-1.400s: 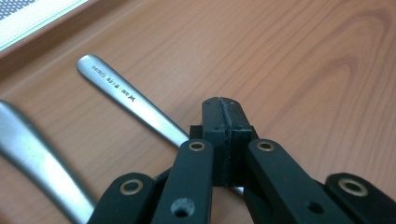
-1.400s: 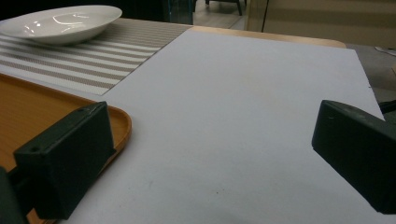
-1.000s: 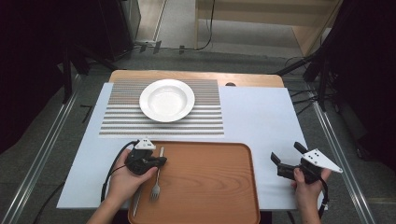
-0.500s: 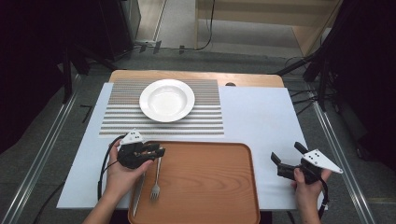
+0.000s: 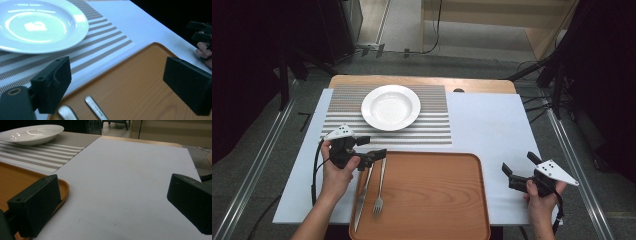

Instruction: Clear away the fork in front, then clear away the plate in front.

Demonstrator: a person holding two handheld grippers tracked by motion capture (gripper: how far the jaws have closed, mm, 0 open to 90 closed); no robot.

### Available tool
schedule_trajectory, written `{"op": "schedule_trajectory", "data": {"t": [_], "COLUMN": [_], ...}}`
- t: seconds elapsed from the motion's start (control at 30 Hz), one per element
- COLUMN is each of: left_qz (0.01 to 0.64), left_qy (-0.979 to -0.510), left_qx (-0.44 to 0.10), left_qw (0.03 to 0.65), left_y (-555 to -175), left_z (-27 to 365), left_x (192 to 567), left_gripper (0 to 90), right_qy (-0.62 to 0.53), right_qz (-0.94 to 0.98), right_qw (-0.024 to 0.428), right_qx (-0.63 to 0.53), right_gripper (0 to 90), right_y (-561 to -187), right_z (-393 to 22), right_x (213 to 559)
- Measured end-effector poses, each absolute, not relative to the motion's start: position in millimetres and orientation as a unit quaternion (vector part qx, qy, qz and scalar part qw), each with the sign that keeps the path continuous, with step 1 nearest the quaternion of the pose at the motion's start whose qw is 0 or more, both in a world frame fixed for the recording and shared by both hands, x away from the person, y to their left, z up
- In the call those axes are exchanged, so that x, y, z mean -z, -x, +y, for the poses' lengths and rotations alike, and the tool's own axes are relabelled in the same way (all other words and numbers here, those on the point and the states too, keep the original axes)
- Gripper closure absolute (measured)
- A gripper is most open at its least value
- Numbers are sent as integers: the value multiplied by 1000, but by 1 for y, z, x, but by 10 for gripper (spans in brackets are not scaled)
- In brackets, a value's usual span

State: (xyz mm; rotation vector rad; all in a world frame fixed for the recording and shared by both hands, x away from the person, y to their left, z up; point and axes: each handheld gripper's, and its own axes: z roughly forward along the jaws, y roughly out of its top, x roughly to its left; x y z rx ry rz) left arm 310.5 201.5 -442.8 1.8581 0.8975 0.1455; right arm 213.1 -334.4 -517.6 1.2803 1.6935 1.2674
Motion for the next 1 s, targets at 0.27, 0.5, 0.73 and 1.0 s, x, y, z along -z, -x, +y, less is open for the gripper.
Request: {"op": "schedule_trajectory", "data": {"t": [0.27,0.5,0.73,1.0], "left_qz": [371,383,381,365], "left_qy": [-764,-767,-777,-781], "left_qx": [-63,-135,-109,-85], "left_qw": [525,497,490,500], "left_y": [-321,-334,-343,-343], "left_z": [209,207,209,206], "left_x": [434,434,434,432], "left_gripper": [0,0,0,0], "right_qy": [-490,-488,-487,-485], "right_qz": [645,646,647,649], "right_qw": [328,329,329,330], "right_qx": [-486,-486,-485,-484], "right_gripper": [0,0,0,0], "right_y": [-213,-212,-211,-212], "right_z": [-335,-334,-334,-333], "right_x": [517,518,518,518]}}
